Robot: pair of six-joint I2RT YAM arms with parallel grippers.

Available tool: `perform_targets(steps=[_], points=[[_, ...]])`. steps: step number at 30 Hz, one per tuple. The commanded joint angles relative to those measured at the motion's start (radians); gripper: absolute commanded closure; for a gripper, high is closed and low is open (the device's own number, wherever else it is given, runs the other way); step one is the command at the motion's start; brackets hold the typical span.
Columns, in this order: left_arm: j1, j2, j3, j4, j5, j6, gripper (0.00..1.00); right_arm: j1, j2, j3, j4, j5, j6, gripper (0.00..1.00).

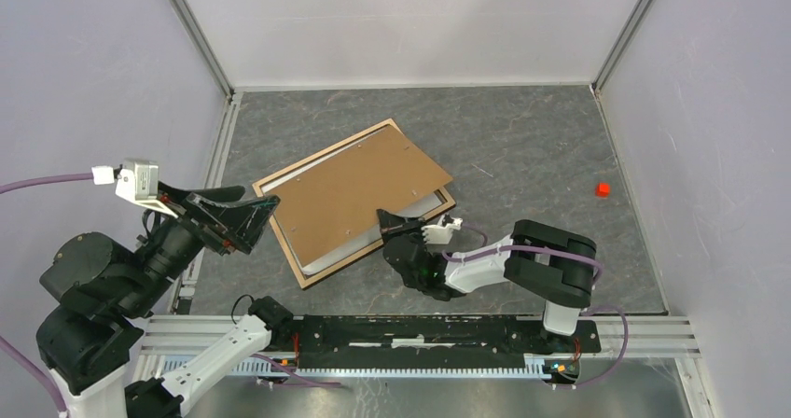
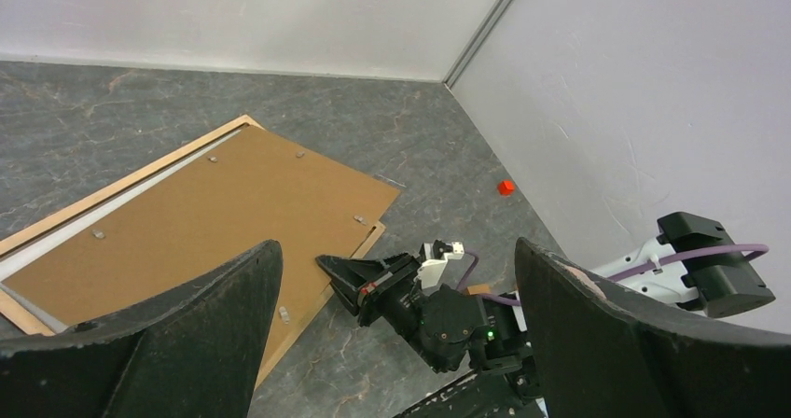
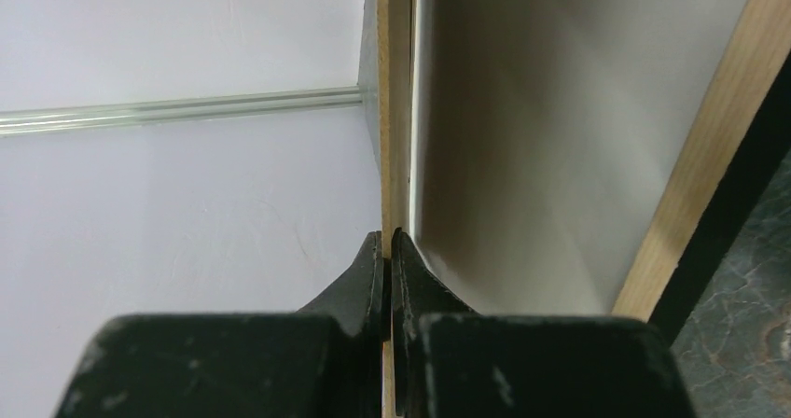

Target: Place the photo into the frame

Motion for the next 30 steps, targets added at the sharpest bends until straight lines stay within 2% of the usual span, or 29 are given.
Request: perform_targets(steps=[1, 12, 28, 30], points=[[0.001, -0.009, 0.03, -0.005, 0.015, 0.058, 0.0, 0.013, 0.021, 0.078, 0.051, 0.045, 0.047, 1.0], [0.0, -0.015, 0.042, -0.011, 0.007, 0.066, 0.0, 0.013, 0.073, 0.103, -0.01, 0.056, 0.103, 1.0], [-0.004, -0.014, 0.035, -0.014, 0.009, 0.06, 0.0, 0.003, 0.167, 0.147, 0.065, 0.04, 0.112, 1.0], [-0.003, -0.015, 0.033, -0.014, 0.009, 0.057, 0.0, 0.003, 0.176, 0.156, 0.064, 0.045, 0.112, 0.94]])
